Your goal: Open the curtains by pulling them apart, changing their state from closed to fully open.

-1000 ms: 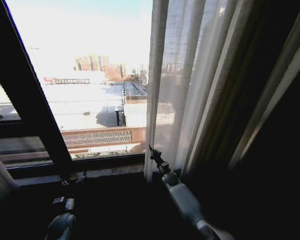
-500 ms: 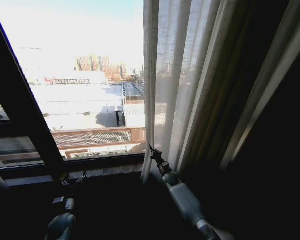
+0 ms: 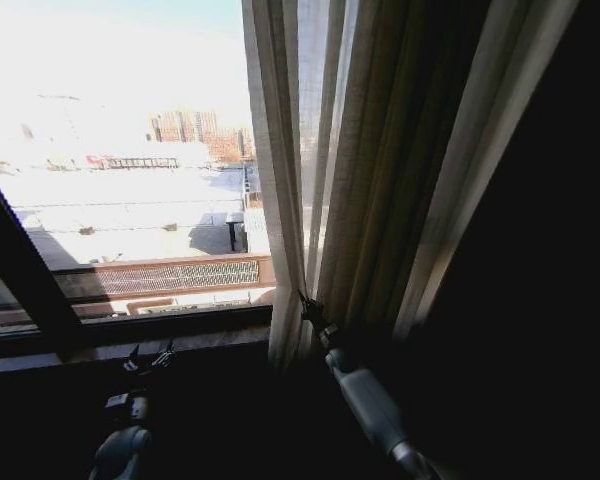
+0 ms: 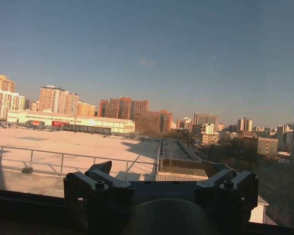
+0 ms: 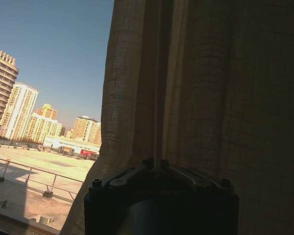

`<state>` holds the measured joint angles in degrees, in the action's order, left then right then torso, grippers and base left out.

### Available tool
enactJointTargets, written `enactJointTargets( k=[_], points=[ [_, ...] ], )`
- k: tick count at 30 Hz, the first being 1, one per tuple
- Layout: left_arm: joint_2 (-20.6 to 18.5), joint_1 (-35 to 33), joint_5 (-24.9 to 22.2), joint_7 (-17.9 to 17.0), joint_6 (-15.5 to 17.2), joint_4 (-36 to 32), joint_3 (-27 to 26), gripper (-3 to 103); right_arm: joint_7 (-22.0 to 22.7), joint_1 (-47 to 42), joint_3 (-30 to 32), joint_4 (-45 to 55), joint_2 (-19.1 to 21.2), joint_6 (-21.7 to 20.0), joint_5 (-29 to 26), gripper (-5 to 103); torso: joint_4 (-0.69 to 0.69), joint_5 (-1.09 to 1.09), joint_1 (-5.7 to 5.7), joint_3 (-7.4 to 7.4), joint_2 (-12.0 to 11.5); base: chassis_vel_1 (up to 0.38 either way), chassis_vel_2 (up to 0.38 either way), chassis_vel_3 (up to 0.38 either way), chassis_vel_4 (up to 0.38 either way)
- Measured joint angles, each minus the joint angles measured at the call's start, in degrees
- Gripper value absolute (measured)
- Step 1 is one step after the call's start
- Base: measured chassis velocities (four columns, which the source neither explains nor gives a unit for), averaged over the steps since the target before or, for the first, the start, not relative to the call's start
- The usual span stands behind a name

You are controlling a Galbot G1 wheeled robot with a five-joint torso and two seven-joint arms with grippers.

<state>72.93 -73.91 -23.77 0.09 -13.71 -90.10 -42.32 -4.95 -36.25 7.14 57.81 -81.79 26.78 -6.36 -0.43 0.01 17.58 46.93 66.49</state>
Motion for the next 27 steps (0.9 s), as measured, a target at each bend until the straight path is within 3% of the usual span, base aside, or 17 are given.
enactJointTargets(
  k=[15,22,27],
  points=[
    [0.0,0.0,0.0,0.0,0.0,0.0,0.0,100,-1.2,0.0,0.0,-0.6,-0.2,3.0,-0.7,0,-0.01,0.0,0.01,0.0,0.0,-0.339,-0.342,0.336,0.336],
    [0.0,0.0,0.0,0.0,0.0,0.0,0.0,100,-0.2,0.3,0.4,-0.7,-0.8,4.0,0.4,0,-0.03,0.01,0.01,0.0,0.0,-0.068,-0.071,0.102,0.064],
    [0.0,0.0,0.0,0.0,0.0,0.0,0.0,100,-1.1,0.4,0.4,-0.9,-1.0,4.5,1.1,0,0.07,-0.03,0.01,0.0,0.0,0.043,0.048,-0.029,-0.034]
  ],
)
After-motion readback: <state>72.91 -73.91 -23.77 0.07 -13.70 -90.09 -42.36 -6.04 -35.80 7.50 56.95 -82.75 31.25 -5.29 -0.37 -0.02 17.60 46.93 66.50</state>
